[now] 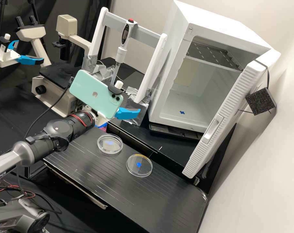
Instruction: Use the pipette
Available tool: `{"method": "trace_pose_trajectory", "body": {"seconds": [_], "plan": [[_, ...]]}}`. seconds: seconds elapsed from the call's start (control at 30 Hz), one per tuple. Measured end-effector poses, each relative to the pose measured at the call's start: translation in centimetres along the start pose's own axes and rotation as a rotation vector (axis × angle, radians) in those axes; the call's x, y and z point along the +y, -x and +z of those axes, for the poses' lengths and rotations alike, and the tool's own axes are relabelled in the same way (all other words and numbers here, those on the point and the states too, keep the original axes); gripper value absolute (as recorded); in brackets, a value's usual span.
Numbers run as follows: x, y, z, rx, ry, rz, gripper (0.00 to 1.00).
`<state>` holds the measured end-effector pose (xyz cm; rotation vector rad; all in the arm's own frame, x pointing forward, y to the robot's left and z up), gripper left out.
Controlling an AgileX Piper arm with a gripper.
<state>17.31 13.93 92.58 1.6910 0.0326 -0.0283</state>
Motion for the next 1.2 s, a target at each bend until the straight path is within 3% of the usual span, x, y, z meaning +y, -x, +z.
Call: {"method": "trace_pose_trajectory", "body": {"seconds": [0.17,0.2,0.3,0.37,0.4,0.43,0.47,0.5,0.6,0.7,0.87,1.2], "plan": [[-0.5,-0.3,0.2,-0.021,-0.032,-0.010,1.00],[-0.6,-0.4,0.2,-0.037,-0.045,-0.005,1.00],[-2.5,-1.7,1.3,-0.136,-0.030,0.044,1.00],[-3.6,-3.2,3.9,-0.211,0.078,0.174,1.00],[-4.1,-4.1,4.9,-0.226,0.099,0.222,1.00],[-4.2,-4.8,5.7,-0.180,0.075,0.329,1.00],[-3.9,-5.0,5.5,-0.101,0.013,0.387,1.00],[-3.4,-5.0,4.8,0.005,-0.027,0.447,1.00],[-2.2,-4.2,2.7,0.275,-0.031,0.563,1.00],[-1.6,-3.5,1.8,0.389,-0.035,0.601,1.00],[-1.0,-3.2,1.8,0.413,-0.070,0.616,1.00],[-1.2,-3.3,1.8,0.413,-0.071,0.609,1.00]]}}
